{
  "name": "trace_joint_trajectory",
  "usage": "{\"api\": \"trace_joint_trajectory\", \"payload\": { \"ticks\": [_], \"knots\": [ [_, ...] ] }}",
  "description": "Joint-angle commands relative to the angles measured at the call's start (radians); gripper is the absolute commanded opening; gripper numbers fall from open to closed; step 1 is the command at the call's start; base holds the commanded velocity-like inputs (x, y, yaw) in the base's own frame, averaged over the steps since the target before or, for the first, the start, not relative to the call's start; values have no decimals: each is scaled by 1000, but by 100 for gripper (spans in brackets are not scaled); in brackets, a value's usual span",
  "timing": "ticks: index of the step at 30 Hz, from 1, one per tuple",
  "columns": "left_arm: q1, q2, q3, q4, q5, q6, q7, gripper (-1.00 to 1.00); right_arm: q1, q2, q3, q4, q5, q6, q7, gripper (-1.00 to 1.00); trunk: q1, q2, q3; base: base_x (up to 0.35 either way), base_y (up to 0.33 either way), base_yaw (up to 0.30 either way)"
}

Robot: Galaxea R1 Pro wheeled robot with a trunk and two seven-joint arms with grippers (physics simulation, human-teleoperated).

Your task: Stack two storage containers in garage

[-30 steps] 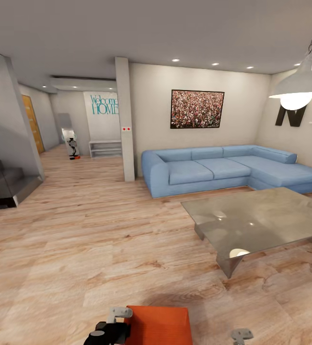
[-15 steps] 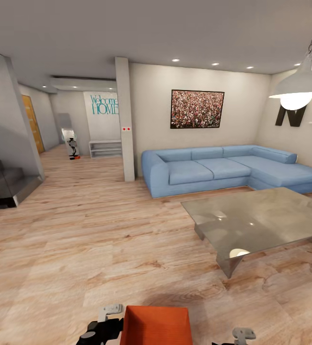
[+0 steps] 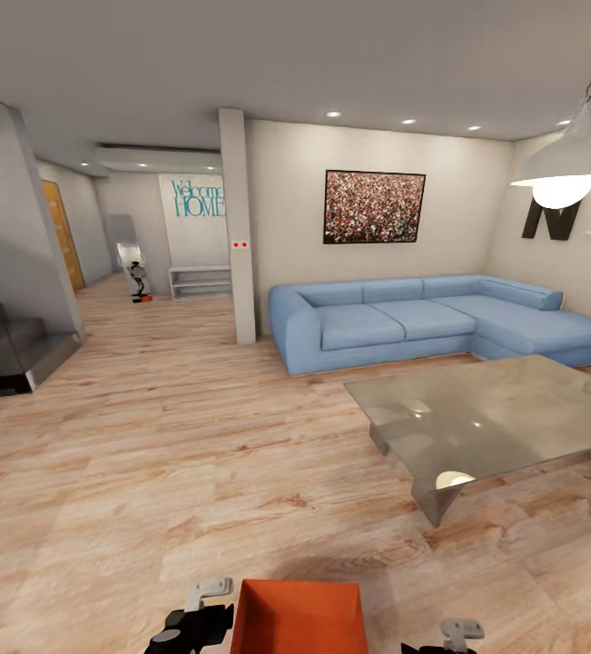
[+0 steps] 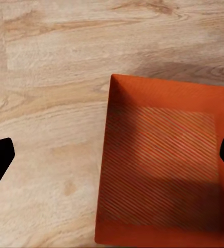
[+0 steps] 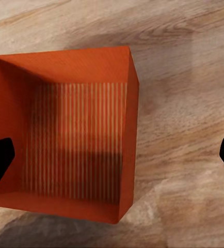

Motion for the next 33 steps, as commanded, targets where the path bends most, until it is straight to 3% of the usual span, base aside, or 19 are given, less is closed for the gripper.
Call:
{"api": "trace_joint_trajectory", "payload": {
  "ticks": [1, 28, 33],
  "knots": [
    [0, -1, 4, -2, -10, 5, -2, 100, 0, 0, 1, 0, -10, 4, 4, 100, 0, -1, -1, 0, 0, 0],
    [0, 0, 1, 0, -15, 9, -3, 100, 0, 0, -2, 0, -12, 0, 4, 100, 0, -1, -1, 0, 21, 0],
    [0, 0, -2, 38, -17, 9, -3, 100, 0, 0, -4, 0, -12, 0, 2, 100, 0, -1, -1, 0, 0, 0]
  ]
}}
